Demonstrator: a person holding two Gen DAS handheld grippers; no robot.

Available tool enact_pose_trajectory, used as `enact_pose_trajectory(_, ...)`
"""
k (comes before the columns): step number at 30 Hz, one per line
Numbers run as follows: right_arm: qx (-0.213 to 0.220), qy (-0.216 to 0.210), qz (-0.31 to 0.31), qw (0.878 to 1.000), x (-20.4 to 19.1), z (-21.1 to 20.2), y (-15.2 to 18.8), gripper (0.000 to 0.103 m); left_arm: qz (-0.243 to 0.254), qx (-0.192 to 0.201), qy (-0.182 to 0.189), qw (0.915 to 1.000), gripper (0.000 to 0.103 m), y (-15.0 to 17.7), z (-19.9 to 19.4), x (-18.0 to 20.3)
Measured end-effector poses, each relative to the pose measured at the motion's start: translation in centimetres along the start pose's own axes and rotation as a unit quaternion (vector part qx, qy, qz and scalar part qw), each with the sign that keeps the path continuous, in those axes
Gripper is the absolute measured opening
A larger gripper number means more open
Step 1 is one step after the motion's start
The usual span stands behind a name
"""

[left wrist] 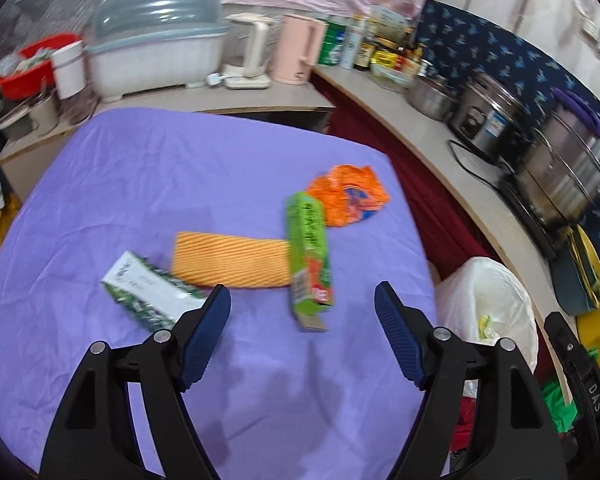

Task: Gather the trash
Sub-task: 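Move both open grippers back to the table trash, then grasp the green-white milk carton with the right gripper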

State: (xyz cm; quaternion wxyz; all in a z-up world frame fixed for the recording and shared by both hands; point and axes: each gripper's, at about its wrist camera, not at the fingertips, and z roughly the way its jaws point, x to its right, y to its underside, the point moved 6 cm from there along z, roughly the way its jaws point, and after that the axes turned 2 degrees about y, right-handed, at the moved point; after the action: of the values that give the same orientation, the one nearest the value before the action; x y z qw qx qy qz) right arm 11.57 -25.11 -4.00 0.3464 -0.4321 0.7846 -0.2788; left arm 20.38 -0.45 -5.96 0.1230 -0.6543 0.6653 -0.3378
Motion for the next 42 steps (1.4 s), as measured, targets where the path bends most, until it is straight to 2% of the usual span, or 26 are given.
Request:
enact_pose_trajectory(5,-0.023,-0.018,-0.018,0.999,-3.2,1.4,2.1,0.049,-0.035,-0.006,-0.026,0.999,0.071,0.5,0.1,-4.5)
enact_pose_trajectory(10,-0.043,-0.031,-0.027,0.998,-5.4,2.7,3.9,0.049,-0.09,-0.015,-0.05,0.9946,0.071,1.2,0.2,-8.5)
enact_pose_trajectory(16,-0.064,-0.038,-0.039,0.996,-7.3,4.6,5.3,0.049,-0.148,-0.03,-0.063,0.9865,0.071,2.0,1.1,-10.1)
enact_pose_trajectory(24,-0.084,-0.036,-0.048,0.995,-7.7,7.0,5.9,0.049,-0.157,-0.066,-0.083,0.9819,0.071,2.2,5.2,-9.8)
enact_pose_trajectory(26,-0.088,-0.036,-0.047,0.994,-7.6,7.7,5.8,0.049,-0.155,-0.066,-0.096,0.981,0.074,1.8,6.0,-9.8)
enact_pose_trajectory(29,-0.093,-0.038,-0.045,0.994,-7.8,8.8,5.6,0.049,-0.149,-0.075,-0.121,0.9786,0.075,1.6,7.4,-10.3)
enact_pose_trajectory(30,-0.095,-0.039,-0.046,0.994,-7.9,9.1,5.6,0.049,-0.149,-0.081,-0.127,0.9772,0.078,1.8,7.9,-10.7)
enact_pose_trajectory(31,-0.095,-0.04,-0.047,0.994,-8.1,9.3,5.6,0.049,-0.151,-0.078,-0.125,0.9777,0.079,1.8,8.2,-11.1)
enact_pose_trajectory(39,-0.111,-0.056,-0.059,0.99,-10.7,10.6,6.8,0.049,-0.095,-0.072,-0.122,0.9854,0.078,2.3,6.8,-12.3)
enact_pose_trajectory(42,-0.117,-0.062,-0.065,0.989,-11.9,10.8,7.5,0.049,-0.097,-0.081,-0.113,0.9856,0.077,3.2,6.0,-13.1)
